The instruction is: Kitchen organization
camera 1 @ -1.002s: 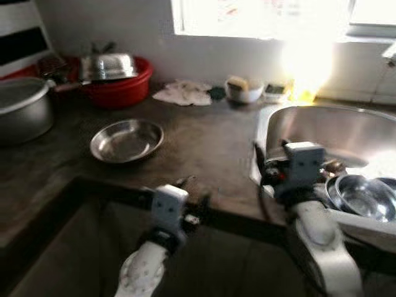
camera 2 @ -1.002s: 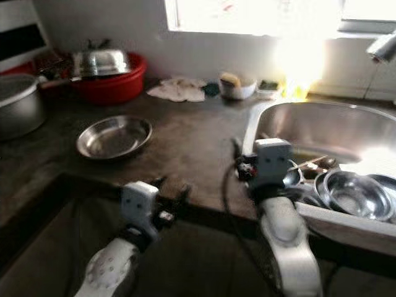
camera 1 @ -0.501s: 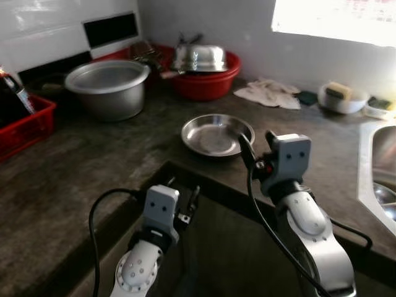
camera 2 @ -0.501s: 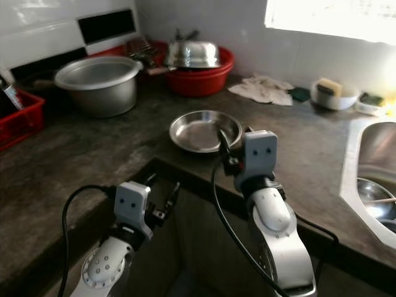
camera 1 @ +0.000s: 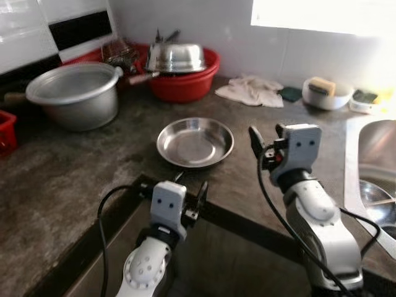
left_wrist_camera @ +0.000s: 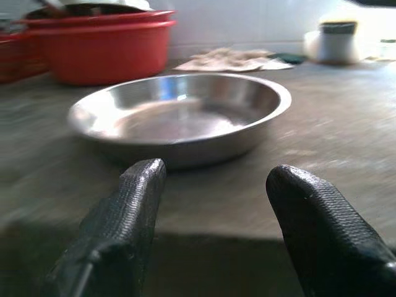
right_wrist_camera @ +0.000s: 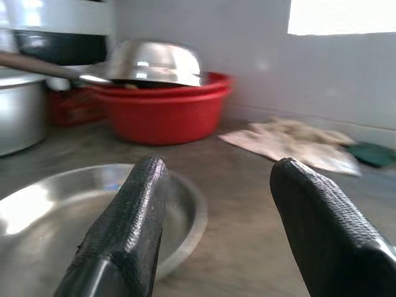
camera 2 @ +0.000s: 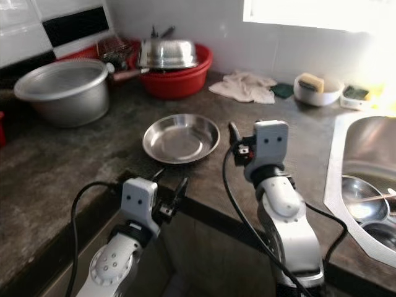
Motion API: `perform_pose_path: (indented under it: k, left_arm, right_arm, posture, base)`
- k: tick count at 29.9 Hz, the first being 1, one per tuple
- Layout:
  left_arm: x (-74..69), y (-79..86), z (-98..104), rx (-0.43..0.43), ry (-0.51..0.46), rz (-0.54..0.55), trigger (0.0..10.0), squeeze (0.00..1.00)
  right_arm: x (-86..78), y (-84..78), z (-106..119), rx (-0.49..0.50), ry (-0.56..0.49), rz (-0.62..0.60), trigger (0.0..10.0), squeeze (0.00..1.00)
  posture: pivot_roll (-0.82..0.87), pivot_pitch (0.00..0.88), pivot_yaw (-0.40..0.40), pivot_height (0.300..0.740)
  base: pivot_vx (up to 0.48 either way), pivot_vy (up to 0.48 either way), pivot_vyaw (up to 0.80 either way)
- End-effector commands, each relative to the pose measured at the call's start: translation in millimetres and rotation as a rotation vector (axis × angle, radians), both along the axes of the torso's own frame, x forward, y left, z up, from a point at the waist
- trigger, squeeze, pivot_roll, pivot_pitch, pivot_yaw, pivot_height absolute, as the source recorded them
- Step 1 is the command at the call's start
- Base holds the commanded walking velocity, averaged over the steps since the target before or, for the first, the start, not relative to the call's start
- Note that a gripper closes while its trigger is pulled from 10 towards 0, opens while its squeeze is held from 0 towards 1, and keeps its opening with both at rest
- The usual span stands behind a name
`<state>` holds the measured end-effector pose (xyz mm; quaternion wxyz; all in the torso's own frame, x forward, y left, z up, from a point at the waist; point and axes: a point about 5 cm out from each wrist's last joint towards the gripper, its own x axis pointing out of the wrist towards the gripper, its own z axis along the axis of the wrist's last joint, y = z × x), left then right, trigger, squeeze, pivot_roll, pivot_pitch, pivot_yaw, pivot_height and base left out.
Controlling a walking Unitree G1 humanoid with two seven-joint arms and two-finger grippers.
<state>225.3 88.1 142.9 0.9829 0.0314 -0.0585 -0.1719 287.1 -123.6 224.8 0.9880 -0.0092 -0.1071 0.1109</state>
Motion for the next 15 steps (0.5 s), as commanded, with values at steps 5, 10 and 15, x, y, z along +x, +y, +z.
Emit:
perform_pose_path:
  k: [5,10,15]
  left_arm:
    - [-6.5,-2.9,-8.8,0.015,0.031,-0.013,10.0,0.00]
    - [-12.3,-2.0,-13.3,0.072,0.027,-0.048,10.0,0.00]
    - [-14.9,1.4,-18.1,0.114,0.032,-0.059,10.0,0.00]
  right_arm:
    - [13.1,-0.1,2.5,-0.015,0.031,0.021,10.0,0.00]
    - [31.3,-6.0,4.6,-0.025,0.089,0.006,10.0,0.00]
    - [51.8,-6.6,4.6,-0.049,0.177,0.055,10.0,0.00]
  posture:
    - [0.01,0.065,-0.020,0.740]
    - [0.01,0.067,-0.032,0.740]
    - [0.01,0.062,-0.039,0.740]
  base:
    - [0.000,0.000,0.46]
    - [0.000,0.000,0.32]
    - [0.000,0.000,0.00]
